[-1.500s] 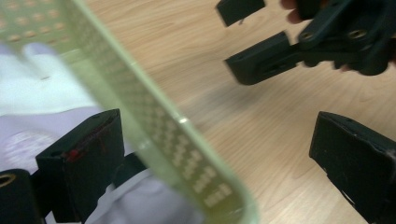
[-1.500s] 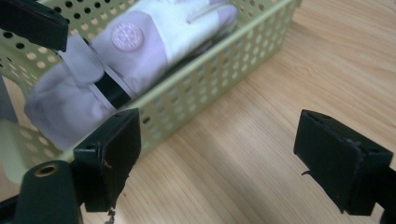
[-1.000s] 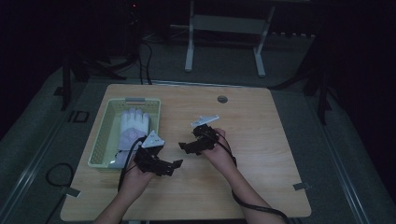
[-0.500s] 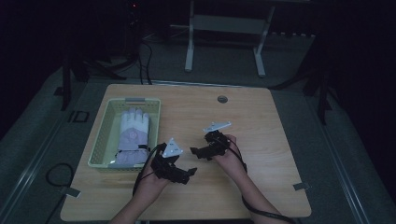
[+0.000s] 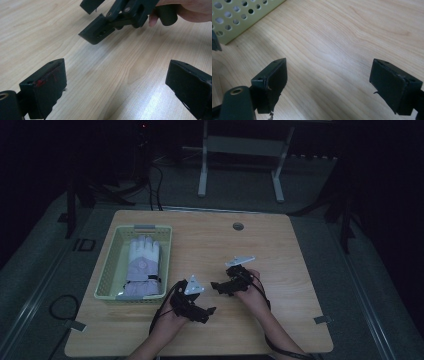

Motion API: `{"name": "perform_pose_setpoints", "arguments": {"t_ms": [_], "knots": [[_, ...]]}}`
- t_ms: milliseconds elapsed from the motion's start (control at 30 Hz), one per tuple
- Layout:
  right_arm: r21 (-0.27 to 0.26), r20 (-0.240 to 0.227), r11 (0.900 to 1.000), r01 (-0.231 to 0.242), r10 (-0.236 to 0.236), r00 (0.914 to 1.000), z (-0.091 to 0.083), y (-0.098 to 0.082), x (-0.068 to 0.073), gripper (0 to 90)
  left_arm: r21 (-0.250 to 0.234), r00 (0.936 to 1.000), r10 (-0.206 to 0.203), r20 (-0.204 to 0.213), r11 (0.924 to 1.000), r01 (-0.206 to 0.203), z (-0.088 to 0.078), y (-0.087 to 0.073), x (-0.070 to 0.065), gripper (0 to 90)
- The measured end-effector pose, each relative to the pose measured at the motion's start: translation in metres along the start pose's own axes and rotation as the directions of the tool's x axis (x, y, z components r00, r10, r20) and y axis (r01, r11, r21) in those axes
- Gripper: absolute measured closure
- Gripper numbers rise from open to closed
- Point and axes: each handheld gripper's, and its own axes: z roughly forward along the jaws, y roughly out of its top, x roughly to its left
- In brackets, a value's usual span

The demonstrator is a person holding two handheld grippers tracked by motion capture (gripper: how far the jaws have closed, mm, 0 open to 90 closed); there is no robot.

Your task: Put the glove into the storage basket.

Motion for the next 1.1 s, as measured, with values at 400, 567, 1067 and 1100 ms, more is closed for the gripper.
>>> {"name": "perform_pose_setpoints", "arguments": {"t_ms": [400,567,1067,1100], "knots": [[-0.023,0.049,1.0,-0.001,0.002,0.9988,-0.003,-0.023,-0.008,12.3,-0.013,0.9985,-0.037,0.04,0.9992,0.038,0.017,-0.015,-0.002,3.4],[-0.034,0.063,0.999,-0.009,0.011,0.998,-0.004,-0.03,-0.013,12.3,-0.021,0.9981,-0.048,0.038,0.9986,0.048,0.023,-0.019,-0.003,3.4],[-0.066,0.081,0.997,0.041,-0.035,0.9961,-0.004,-0.037,-0.012,12.3,-0.044,0.9962,-0.054,0.068,0.9974,0.057,0.023,-0.021,-0.002,3.4],[-0.067,0.086,0.997,0.042,-0.036,0.9957,-0.004,-0.037,-0.012,12.3,-0.044,0.9962,-0.054,0.068,0.9974,0.057,0.023,-0.021,-0.002,3.4]]}}
